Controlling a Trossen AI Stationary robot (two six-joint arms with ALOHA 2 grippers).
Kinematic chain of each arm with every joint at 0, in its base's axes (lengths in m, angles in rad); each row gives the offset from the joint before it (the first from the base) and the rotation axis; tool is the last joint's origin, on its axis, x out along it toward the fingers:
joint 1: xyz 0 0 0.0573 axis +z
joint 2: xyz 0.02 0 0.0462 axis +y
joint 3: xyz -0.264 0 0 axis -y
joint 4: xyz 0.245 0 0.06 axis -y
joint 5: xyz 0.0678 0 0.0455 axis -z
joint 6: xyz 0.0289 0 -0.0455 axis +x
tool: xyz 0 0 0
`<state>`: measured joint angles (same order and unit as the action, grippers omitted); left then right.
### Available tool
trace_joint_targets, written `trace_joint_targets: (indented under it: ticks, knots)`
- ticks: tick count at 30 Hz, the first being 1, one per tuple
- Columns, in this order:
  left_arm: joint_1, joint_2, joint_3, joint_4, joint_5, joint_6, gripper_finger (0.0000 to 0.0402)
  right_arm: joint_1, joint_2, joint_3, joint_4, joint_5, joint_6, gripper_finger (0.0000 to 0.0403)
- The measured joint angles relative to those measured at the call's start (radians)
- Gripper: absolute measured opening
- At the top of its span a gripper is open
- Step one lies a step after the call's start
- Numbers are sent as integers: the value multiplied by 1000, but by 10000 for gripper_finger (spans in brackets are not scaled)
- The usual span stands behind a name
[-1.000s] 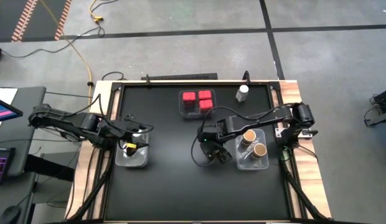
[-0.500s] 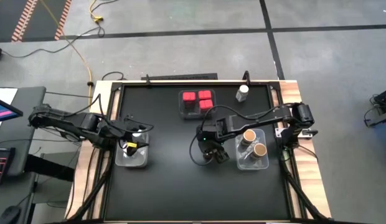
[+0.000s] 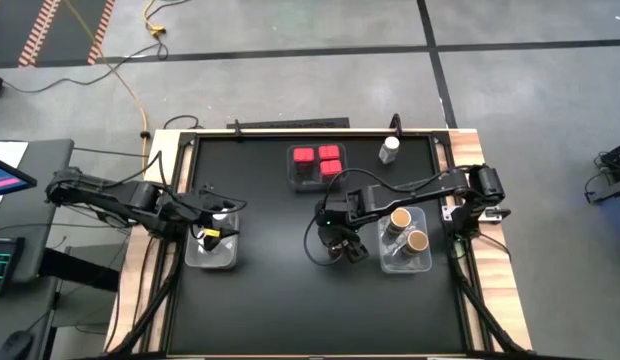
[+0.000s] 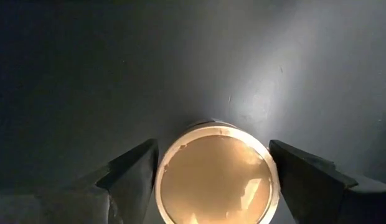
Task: Sort spices by type
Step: Put the gold seasoning bottle into the transparent bin
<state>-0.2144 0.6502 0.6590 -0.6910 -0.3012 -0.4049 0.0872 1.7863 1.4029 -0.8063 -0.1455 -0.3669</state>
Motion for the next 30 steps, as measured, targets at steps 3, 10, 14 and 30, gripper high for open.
trace_joint_targets:
  ticks: [3, 10, 14, 30]
  knots:
    - [0, 0, 0, 0, 0, 0, 384, 0, 0, 0, -9, 0, 7, 331]
    - [0, 0, 0, 0, -1, 0, 384, -14, 0, 0, -31, -3, 45, 358]
    - [0, 0, 0, 0, -1, 0, 384, -19, 0, 0, -30, -3, 46, 381]
    - [0, 0, 0, 0, -1, 0, 384, -25, 0, 0, -47, -3, 197, 397]
